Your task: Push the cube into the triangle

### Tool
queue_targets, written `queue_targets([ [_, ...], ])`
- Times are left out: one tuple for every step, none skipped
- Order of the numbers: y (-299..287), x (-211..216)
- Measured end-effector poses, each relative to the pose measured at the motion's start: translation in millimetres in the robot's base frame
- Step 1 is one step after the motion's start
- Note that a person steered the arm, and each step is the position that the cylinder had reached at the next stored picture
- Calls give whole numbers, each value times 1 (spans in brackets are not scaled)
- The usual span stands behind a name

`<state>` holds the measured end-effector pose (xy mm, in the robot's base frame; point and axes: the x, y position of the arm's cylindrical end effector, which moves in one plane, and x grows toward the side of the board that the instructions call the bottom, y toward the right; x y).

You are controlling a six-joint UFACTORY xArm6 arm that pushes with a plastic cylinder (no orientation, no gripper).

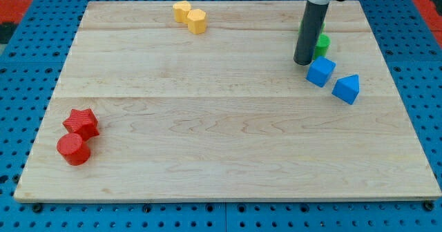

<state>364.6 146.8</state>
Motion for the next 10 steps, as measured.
queue_targets([
  [14,6],
  [21,6],
  [31,7],
  [42,7],
  [54,7],
  [68,8],
  [83,9],
  [97,10],
  [108,10],
  [119,10],
])
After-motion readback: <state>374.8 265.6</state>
